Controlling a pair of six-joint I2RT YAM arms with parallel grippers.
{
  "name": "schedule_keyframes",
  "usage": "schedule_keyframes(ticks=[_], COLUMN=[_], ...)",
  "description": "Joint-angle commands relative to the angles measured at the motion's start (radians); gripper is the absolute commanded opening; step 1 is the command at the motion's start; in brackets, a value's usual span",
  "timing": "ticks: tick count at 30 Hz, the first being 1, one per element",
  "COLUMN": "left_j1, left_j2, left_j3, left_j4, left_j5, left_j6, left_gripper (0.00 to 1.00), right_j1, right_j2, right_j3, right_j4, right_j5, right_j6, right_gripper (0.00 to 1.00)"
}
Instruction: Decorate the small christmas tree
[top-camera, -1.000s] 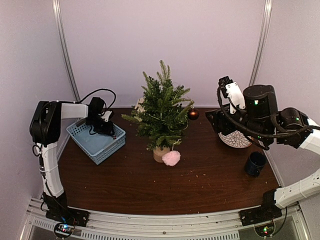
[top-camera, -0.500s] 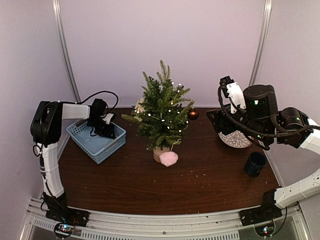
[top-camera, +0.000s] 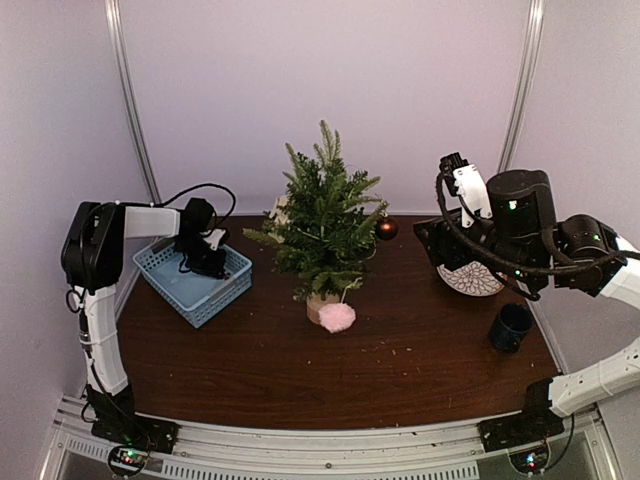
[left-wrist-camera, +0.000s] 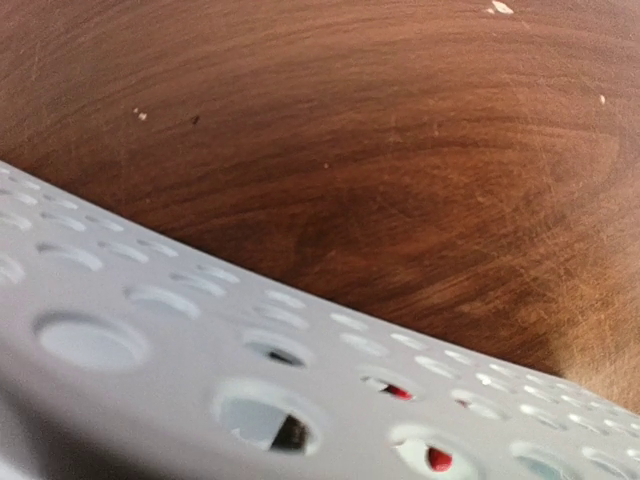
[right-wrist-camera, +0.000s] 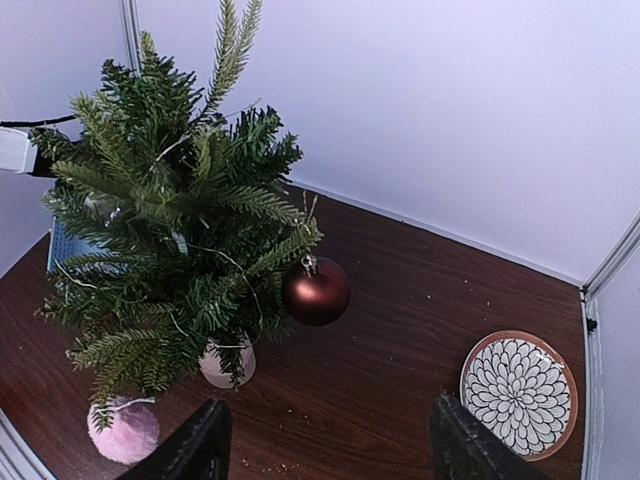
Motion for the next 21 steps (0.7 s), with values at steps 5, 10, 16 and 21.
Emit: schedule_keyframes(ticks=[5, 10, 16, 21], left_j1=[-0.012, 0.028, 0.033, 0.033], left_j2=[-0.052, -0.171, -0.367, -0.524], left_j3=[-0.022, -0.070, -0.153, -0.198], left_j4=[-0.033, -0.046, -0.011, -0.025], left_j5=[-0.018, 0.050, 0.162, 0.198], left_j6=[-0.051, -0.131, -0.221, -0.330], left_gripper=[0.00, 0.00, 0.00, 0.00], right_j1=[-0.004, -0.004, -0.004, -0.001], right_j2=[-0.003, 0.010, 0.033, 0.068], right_j3=[0.030, 0.038, 0.055, 0.089], right_j4=[0.020, 0.042, 0.084, 0.117], right_j5=[-0.004, -0.033, -0.080, -0.143], right_j6=[-0.026, -0.058, -0.104, -0.149], right_gripper=[0.71, 0.70, 0.71, 0.72])
